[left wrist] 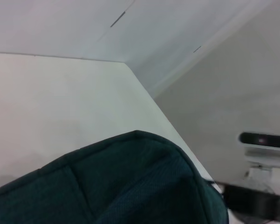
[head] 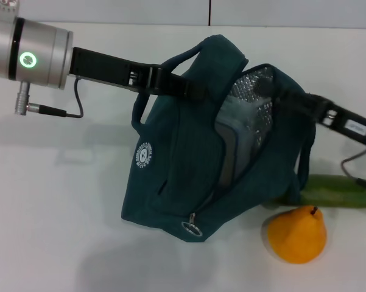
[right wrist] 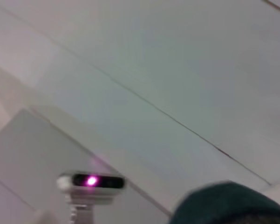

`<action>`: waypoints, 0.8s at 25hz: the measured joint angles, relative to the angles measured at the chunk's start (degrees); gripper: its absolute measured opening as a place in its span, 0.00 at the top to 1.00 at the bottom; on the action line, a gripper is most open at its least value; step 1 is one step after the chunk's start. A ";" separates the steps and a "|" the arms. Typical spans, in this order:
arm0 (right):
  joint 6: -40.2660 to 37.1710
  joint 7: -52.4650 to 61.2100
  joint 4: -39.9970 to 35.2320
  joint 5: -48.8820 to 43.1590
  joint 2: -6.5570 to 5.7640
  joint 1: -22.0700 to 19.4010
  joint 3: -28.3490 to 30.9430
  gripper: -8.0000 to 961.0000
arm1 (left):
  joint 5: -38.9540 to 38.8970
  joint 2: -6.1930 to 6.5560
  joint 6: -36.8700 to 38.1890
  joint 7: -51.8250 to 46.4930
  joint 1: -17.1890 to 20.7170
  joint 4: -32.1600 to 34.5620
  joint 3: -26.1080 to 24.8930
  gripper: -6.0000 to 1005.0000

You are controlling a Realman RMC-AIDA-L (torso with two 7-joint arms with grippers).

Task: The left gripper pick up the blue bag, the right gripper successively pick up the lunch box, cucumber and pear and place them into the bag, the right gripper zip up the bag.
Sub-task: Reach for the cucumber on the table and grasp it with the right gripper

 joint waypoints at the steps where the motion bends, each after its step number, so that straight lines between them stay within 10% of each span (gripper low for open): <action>1: -2.07 -1.97 -0.68 0.75 0.00 -0.80 0.13 0.44 | 0.00 0.00 0.00 0.11 0.05 -0.03 -0.03 0.95; 12: -28.15 -22.01 -15.78 13.22 -0.61 -15.56 -0.27 0.35 | 0.02 0.00 -0.18 1.08 2.25 -0.13 -0.18 0.95; 20: -27.22 -21.86 -25.36 13.90 -2.95 -21.93 -1.38 0.35 | 0.00 -0.09 -1.23 2.09 2.62 -0.99 -0.32 0.95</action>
